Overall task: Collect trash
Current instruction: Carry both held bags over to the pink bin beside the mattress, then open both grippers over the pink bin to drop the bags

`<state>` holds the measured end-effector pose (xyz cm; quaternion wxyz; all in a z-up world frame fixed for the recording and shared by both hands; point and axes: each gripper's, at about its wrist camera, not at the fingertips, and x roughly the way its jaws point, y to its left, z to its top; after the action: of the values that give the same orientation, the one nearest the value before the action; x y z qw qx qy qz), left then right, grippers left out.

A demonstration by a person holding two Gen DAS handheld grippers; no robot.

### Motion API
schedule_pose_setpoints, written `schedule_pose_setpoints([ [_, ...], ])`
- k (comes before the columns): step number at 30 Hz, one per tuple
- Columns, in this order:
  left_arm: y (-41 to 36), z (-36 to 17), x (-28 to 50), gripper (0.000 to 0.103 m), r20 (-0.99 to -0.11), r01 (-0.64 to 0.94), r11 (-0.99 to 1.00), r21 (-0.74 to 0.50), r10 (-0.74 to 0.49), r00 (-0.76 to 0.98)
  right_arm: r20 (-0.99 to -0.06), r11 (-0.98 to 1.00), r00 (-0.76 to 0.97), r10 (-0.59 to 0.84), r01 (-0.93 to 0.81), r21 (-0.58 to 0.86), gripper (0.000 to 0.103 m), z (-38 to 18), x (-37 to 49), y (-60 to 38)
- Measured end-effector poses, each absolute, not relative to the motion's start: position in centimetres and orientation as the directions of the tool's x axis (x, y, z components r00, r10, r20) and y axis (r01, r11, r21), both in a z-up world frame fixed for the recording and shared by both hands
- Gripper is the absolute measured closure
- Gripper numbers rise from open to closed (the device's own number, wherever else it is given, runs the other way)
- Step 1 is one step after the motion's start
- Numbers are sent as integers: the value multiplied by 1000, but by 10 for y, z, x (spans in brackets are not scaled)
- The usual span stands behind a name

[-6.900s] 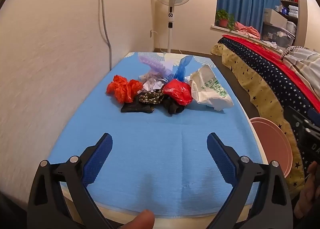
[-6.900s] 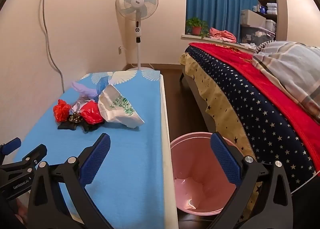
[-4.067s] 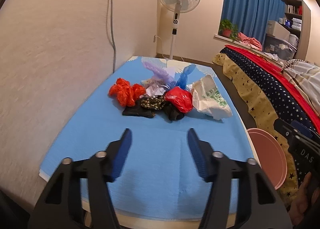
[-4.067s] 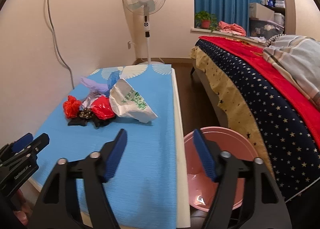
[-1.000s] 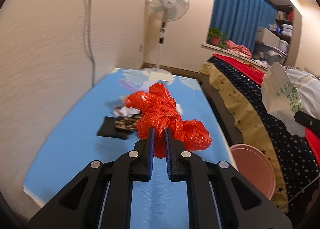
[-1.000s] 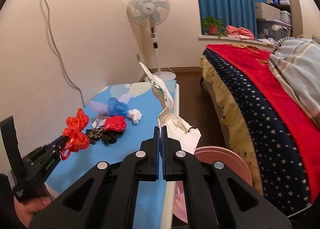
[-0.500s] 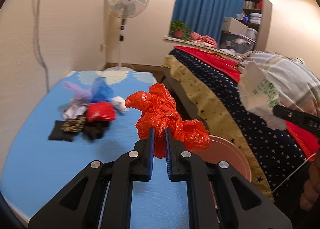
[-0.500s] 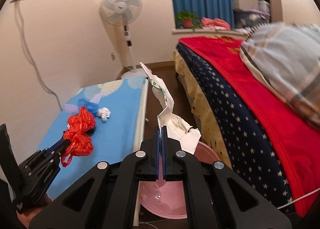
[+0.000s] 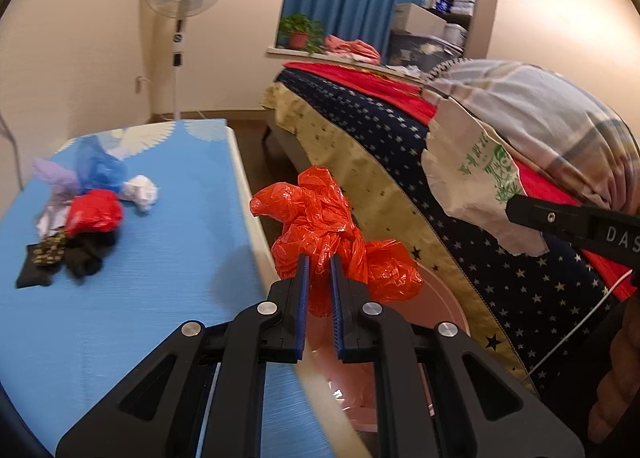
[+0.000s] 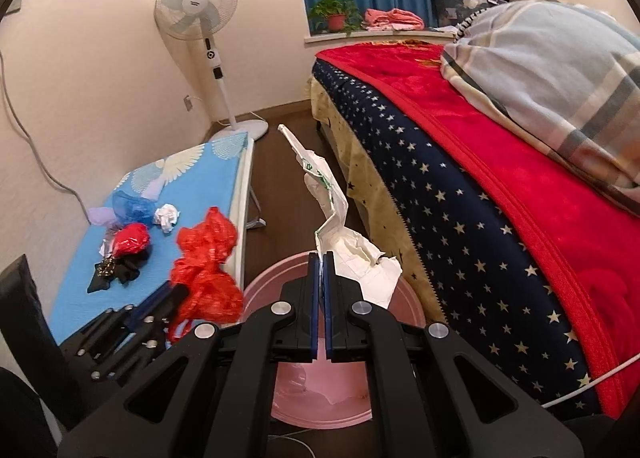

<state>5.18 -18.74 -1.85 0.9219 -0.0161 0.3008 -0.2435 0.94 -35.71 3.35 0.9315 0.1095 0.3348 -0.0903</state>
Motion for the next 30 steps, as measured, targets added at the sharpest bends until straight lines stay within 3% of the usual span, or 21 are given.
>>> schedule_pose_setpoints([
  [17,-206,-37,68,91,-583,493,839,-230,-524,621,-653,957,746,-132,268,114,98,29,10,-359],
  [18,-206,-38,68,89,-587,489,843,-223,-517,623,-655,955,743,-140,275,109,94,29,10,-359],
  [20,-205,-38,68,71,-588,481,846,-228,-514,625,-654,951,742,-150,289,111,80,29,9,-361],
  [22,-199,-37,71,64,-585,466,849,-250,-516,626,-649,947,743,-166,303,105,58,30,8,-362],
  [30,-169,-35,75,64,-580,389,869,-305,-493,649,-627,950,755,-194,305,73,57,35,6,-355],
])
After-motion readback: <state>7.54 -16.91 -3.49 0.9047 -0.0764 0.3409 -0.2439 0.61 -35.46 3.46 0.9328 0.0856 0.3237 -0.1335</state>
